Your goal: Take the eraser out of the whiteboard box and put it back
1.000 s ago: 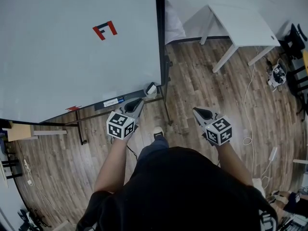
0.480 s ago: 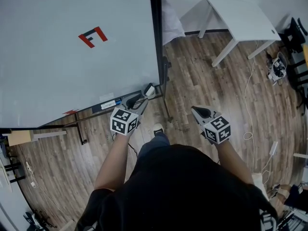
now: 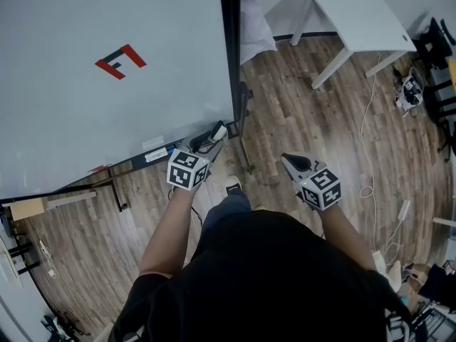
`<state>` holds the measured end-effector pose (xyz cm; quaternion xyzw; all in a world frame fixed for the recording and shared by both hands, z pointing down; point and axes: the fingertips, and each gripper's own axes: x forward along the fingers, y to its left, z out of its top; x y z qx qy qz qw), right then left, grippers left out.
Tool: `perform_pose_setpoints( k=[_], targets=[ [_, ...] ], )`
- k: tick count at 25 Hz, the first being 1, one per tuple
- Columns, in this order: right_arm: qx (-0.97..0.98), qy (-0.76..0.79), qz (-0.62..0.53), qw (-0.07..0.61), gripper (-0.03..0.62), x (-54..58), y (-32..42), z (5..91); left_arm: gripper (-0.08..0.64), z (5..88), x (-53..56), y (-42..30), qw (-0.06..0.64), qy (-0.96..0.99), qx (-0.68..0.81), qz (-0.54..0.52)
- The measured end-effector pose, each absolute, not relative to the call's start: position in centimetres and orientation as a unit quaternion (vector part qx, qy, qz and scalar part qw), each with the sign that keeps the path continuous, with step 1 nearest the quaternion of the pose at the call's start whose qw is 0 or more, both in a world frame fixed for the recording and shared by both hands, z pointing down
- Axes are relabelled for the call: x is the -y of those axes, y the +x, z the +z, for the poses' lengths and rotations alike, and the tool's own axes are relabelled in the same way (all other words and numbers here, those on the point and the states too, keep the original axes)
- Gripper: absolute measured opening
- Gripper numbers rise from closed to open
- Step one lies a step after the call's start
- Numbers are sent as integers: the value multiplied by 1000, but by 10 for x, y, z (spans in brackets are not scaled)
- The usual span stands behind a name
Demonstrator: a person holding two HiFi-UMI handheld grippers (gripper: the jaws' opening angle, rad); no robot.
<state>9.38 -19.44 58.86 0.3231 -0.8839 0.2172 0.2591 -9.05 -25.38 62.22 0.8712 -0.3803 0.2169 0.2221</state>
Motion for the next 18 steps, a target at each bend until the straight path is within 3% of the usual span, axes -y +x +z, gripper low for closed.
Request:
perform_pose_setpoints(
  k=[18],
  targets=[
    [878, 317, 239, 267, -5, 199, 89, 608, 209, 667, 271, -81, 227, 859, 367, 276]
  ],
)
